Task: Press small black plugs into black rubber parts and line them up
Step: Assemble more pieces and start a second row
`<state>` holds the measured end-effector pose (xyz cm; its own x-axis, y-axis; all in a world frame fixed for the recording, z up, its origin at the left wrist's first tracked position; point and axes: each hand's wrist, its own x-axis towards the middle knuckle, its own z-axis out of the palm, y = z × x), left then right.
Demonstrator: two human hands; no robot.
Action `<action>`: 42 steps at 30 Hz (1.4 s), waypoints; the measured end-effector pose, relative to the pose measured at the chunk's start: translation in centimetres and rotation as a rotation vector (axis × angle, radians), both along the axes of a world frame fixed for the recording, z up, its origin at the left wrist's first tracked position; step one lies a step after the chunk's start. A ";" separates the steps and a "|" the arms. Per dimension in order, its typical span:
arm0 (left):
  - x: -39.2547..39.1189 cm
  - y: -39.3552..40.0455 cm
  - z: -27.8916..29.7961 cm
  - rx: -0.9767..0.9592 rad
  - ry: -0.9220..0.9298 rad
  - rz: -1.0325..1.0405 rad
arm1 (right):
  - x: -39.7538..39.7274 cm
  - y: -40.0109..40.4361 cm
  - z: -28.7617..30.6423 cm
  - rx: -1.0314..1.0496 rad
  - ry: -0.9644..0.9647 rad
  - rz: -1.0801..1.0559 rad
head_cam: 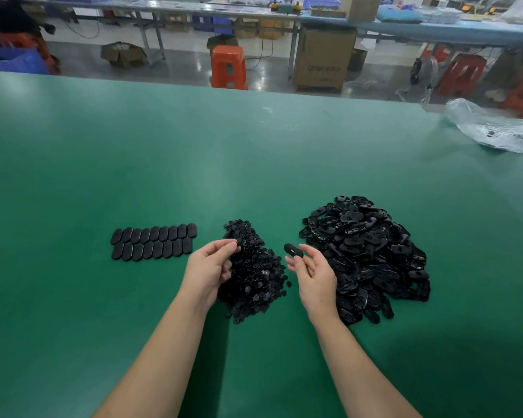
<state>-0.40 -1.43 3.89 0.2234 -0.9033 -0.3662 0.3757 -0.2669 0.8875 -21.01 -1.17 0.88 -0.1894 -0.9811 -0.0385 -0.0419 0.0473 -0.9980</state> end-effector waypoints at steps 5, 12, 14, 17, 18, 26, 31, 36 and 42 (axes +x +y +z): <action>-2.7 -0.8 0.7 0.049 0.112 -0.039 | 0.0 -0.2 -0.4 0.013 -0.013 -0.004; -5.8 -1.5 0.9 -0.022 -0.199 -0.141 | 0.1 -0.4 -0.6 0.005 -0.036 -0.017; -6.6 -1.7 0.8 -0.037 -0.362 -0.163 | 0.1 -0.4 -0.6 0.014 -0.034 -0.022; -7.7 -1.8 0.7 -0.065 -0.527 -0.201 | 0.1 -0.4 -0.6 0.029 -0.016 -0.029; -8.0 -1.8 0.6 -0.072 -0.563 -0.210 | 0.0 -0.4 -0.6 0.029 -0.005 -0.029; -9.6 -1.8 0.7 -0.047 -0.668 -0.173 | -0.2 -0.1 0.0 -0.017 0.084 -0.029; -9.8 -1.7 0.8 -0.039 -0.672 -0.137 | -0.2 -0.2 -0.2 -0.010 0.080 -0.022; -10.0 -1.6 0.9 -0.041 -0.703 -0.117 | -0.2 -0.1 0.1 -0.022 0.105 -0.007; -10.2 -1.7 1.1 -0.029 -0.753 -0.127 | -0.2 0.1 0.4 -0.019 0.082 -0.013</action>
<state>-10.58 -3.09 5.01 0.2974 -0.9455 -0.1321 -0.3656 -0.2407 0.8991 -21.18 -1.11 1.30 -0.2041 -0.9789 -0.0035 -0.1232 0.0293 -0.9919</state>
